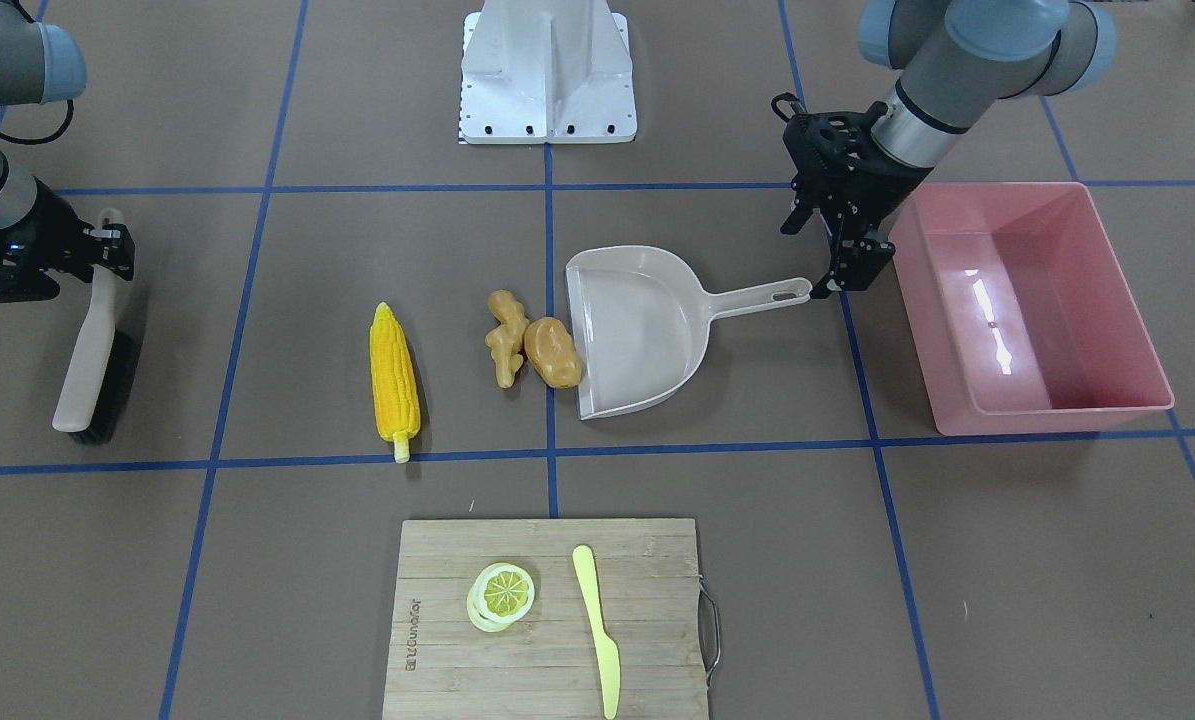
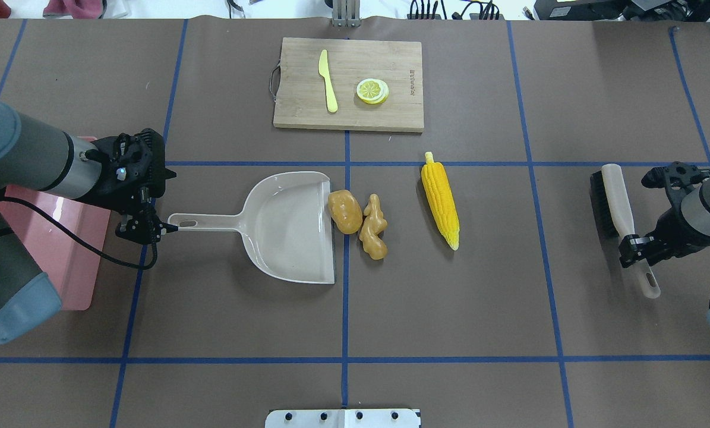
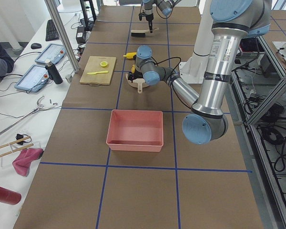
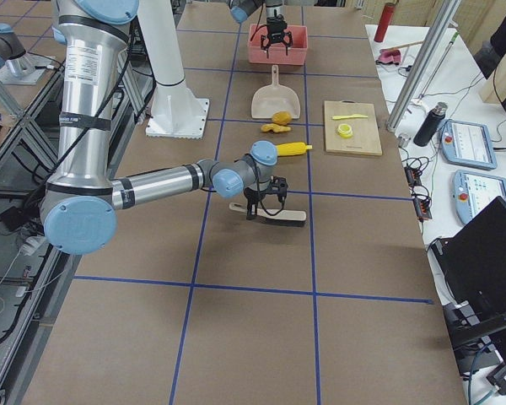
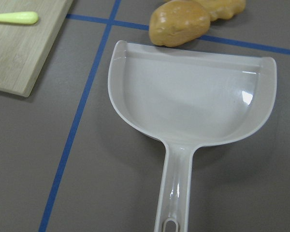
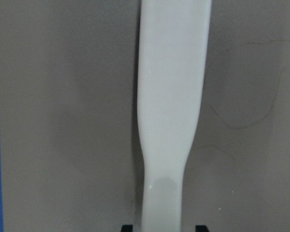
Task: Sweep and dump trash into bin
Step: 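Grasp the dustpan handle with the left gripper while the right gripper grasps the brush handle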
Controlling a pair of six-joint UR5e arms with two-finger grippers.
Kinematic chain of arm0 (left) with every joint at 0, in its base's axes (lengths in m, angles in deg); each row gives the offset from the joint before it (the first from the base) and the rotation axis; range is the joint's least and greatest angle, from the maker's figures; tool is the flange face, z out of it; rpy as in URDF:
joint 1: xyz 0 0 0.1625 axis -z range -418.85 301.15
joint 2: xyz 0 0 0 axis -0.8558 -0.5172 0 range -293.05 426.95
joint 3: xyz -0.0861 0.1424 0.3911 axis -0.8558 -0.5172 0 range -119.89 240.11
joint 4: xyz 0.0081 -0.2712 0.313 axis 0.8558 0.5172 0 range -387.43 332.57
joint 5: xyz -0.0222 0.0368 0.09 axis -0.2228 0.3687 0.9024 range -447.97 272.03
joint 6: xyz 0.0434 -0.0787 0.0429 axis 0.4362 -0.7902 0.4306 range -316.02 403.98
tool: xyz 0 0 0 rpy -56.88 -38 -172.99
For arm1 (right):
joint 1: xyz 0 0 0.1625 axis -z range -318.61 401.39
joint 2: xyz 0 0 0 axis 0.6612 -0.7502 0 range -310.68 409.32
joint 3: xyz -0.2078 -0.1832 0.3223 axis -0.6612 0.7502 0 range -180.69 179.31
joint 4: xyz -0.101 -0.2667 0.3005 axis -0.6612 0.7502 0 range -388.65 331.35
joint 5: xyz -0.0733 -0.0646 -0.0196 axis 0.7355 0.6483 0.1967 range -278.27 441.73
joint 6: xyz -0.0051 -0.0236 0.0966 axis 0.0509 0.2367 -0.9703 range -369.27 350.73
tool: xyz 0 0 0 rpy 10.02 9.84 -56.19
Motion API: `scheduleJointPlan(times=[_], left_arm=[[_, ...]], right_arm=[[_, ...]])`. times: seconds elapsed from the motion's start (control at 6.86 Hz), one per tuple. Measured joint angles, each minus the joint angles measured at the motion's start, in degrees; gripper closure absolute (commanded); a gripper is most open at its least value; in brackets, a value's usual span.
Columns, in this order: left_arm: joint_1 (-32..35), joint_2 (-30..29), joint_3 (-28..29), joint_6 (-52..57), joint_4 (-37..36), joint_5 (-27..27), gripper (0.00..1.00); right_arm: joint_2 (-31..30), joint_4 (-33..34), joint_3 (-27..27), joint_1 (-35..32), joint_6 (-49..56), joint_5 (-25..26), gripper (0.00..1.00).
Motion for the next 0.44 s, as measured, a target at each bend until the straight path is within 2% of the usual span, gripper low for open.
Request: scheduleJointPlan(times=[0.15, 0.29, 0.44], left_arm=[[-0.1, 0.9, 0.2, 2.7, -0.1, 0.1, 0.01], [-0.2, 1.8, 0.3, 2.8, -0.1, 0.1, 0.01], [-0.4, 2.1, 0.9, 1.3, 0.0, 0.1, 0.01]], right_arm=[[0.1, 0.0, 0.1, 0.0, 0.0, 0.0, 0.96], [0.3, 0.0, 0.3, 0.0, 0.0, 0.0, 1.00], [0.6, 0.0, 0.4, 0.1, 0.1, 0.2, 1.00]])
